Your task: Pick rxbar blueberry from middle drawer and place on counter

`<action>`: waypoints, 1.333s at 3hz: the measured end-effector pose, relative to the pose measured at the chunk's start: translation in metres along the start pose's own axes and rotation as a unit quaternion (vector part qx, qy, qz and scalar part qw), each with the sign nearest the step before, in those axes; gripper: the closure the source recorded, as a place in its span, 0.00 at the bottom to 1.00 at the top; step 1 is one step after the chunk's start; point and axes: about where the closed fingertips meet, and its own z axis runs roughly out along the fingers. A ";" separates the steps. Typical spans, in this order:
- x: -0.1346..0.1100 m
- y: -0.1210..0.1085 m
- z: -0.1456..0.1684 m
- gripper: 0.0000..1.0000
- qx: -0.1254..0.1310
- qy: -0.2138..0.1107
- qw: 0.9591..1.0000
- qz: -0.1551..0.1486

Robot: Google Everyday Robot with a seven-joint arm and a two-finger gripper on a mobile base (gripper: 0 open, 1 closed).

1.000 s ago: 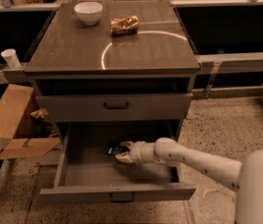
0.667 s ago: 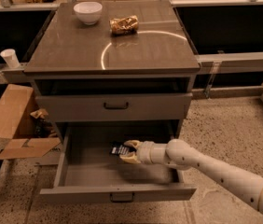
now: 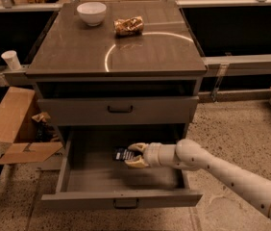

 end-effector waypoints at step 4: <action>-0.090 -0.006 -0.114 1.00 -0.062 -0.036 0.978 -0.196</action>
Offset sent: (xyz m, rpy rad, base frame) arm -0.0431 -0.0780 0.1613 -0.0680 -0.3339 0.3595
